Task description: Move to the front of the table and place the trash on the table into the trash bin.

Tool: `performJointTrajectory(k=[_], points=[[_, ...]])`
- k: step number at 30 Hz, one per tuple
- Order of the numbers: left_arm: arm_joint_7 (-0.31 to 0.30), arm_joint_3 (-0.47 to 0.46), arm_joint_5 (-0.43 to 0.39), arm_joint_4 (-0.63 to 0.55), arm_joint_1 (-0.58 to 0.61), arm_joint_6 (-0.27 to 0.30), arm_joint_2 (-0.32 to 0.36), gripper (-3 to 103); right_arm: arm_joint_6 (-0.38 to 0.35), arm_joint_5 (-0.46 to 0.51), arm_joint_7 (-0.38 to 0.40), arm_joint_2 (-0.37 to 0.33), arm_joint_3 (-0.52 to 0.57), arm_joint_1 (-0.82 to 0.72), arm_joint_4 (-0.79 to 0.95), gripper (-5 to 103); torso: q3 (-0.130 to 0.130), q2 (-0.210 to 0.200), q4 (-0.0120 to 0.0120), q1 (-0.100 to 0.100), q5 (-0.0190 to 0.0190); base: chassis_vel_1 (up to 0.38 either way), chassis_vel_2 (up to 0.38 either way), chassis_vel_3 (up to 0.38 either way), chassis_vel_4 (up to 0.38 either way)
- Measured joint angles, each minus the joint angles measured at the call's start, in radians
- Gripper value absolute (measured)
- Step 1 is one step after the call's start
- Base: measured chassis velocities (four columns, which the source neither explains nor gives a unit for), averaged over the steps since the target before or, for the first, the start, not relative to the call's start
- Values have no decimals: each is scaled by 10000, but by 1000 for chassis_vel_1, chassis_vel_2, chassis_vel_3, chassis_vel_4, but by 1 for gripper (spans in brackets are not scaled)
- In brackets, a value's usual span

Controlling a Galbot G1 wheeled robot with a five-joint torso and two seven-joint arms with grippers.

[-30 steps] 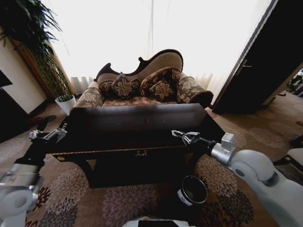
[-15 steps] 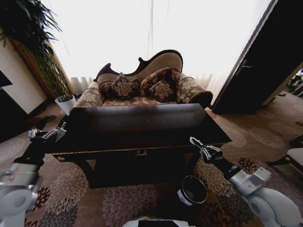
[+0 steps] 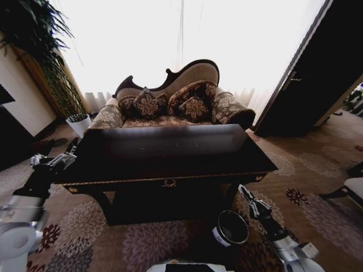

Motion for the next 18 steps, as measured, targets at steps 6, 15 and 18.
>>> performJointTrajectory(k=[6,15,18], points=[[1,-60,4,0,40,3,-2,100,304,-381,317,93,-278,609,-1697,2,0,0,0,0,-1,0,0,0,0],[8,-189,16,-35,135,12,8,100,-100,-1272,1631,313,-865,1686,-3863,2,0,0,0,0,-3,0,0,0,0],[12,-239,40,-65,213,18,12,100,-402,-2426,2363,450,-1127,2267,-4807,2,0,0,2,0,-3,0,0,0,0]])
